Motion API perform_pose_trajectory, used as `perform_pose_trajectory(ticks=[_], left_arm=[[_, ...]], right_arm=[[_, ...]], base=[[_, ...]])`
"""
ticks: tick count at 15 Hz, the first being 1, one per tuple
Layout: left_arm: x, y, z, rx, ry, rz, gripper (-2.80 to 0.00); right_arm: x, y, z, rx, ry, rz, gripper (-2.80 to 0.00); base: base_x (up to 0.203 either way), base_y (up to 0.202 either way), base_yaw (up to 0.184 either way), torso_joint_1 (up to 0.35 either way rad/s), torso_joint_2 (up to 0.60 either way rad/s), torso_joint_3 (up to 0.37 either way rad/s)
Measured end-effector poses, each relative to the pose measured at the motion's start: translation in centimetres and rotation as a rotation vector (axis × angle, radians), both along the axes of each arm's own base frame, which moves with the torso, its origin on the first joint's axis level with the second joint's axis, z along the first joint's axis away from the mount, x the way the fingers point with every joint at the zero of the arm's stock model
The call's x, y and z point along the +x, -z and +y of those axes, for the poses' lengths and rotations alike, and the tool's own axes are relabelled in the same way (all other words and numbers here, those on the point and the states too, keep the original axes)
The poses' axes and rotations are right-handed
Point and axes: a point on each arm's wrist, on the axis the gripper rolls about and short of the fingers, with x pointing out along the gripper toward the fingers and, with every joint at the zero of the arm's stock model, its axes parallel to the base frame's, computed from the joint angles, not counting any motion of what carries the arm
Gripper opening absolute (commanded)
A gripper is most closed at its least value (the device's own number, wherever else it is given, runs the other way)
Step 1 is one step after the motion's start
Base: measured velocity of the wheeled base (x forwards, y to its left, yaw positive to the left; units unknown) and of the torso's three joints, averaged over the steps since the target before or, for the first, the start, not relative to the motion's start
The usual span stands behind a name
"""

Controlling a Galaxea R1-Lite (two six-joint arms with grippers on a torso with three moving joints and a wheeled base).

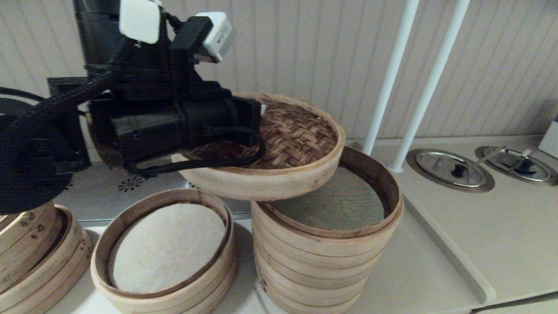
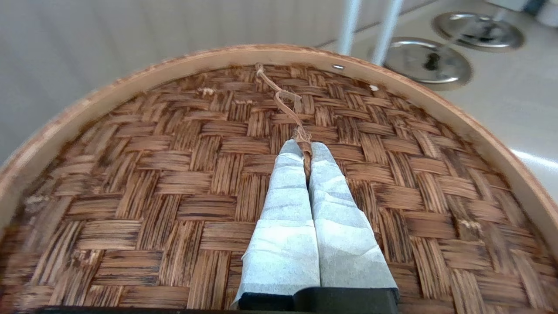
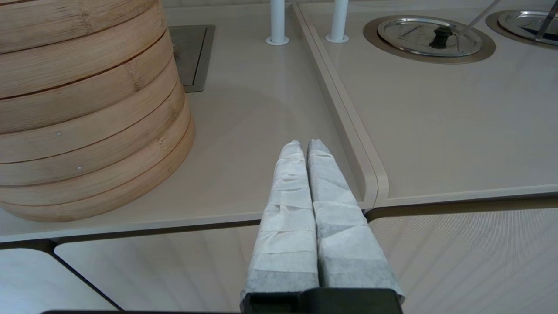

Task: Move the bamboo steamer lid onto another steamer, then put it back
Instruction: Put the steamer

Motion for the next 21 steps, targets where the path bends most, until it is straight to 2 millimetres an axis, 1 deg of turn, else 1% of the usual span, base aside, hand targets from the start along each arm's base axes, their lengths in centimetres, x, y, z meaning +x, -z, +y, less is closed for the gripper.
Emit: perform_pose_trajectory(ticks=[6,7,9,12,16,19,21], left_arm=[[-1.3,-0.3,7.8,0.0,-0.122,0.015,-2.8],[-1.6,-0.1,9.2,0.0,-0.153,0.017,-2.8],[-2.3,0.7,11.0,0.005,-0.19,0.032,-2.8],[-3.8,2.1,12.6,0.017,-0.224,0.057,-2.8],[-5.2,3.7,14.4,0.007,-0.255,0.087,-2.8],[-5.9,5.7,15.6,0.007,-0.262,0.121,-2.8],[-6.3,7.1,16.0,0.012,-0.234,0.164,-2.8]], right_arm=[[0.0,0.0,0.0,0.0,0.0,0.0,-2.8],[0.0,0.0,0.0,0.0,0.0,0.0,-2.8],[0.0,0.0,0.0,0.0,0.0,0.0,-2.8],[0.0,0.0,0.0,0.0,0.0,0.0,-2.8],[0.0,0.0,0.0,0.0,0.0,0.0,-2.8],[0.0,0.0,0.0,0.0,0.0,0.0,-2.8],[0.0,0.0,0.0,0.0,0.0,0.0,-2.8]], base=[[0.0,0.0,0.0,0.0,0.0,0.0],[0.0,0.0,0.0,0.0,0.0,0.0],[0.0,0.0,0.0,0.0,0.0,0.0],[0.0,0.0,0.0,0.0,0.0,0.0],[0.0,0.0,0.0,0.0,0.0,0.0],[0.0,0.0,0.0,0.0,0.0,0.0],[0.0,0.0,0.0,0.0,0.0,0.0]])
